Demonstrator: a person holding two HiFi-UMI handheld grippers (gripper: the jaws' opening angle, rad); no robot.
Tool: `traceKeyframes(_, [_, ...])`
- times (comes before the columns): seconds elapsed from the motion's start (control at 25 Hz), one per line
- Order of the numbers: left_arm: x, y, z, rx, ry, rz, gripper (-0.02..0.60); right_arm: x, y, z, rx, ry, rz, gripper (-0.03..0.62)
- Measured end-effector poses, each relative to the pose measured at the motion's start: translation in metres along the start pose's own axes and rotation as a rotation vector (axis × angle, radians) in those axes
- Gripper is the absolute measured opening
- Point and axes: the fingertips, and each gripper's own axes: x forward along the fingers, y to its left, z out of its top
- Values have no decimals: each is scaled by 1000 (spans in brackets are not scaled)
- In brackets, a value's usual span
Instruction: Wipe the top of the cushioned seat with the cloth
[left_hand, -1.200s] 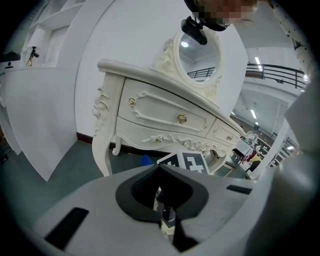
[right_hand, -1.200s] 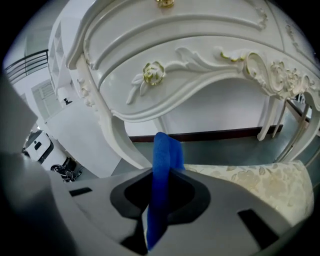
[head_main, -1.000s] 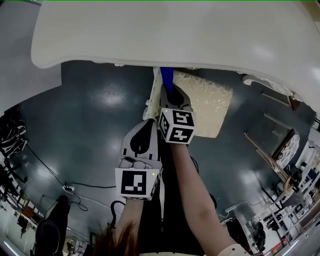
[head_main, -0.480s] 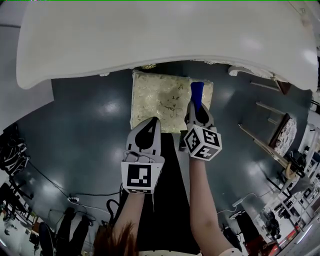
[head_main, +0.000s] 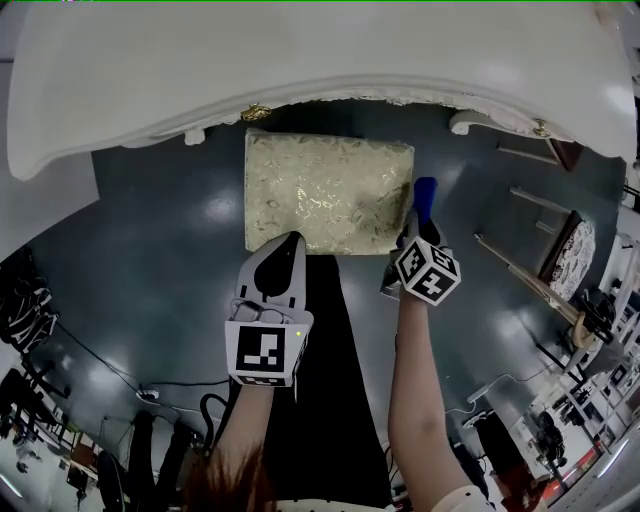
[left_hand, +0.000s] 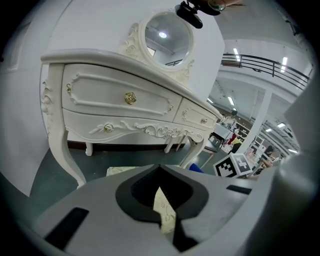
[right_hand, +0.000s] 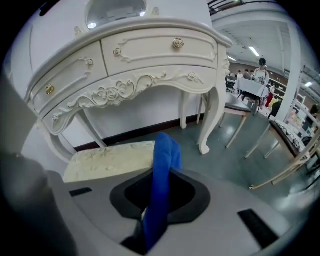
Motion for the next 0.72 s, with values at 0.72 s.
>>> traceKeyframes(0.72, [4,-7,-9,-15,23,2,-2,28,18,-22,15,77,60,61])
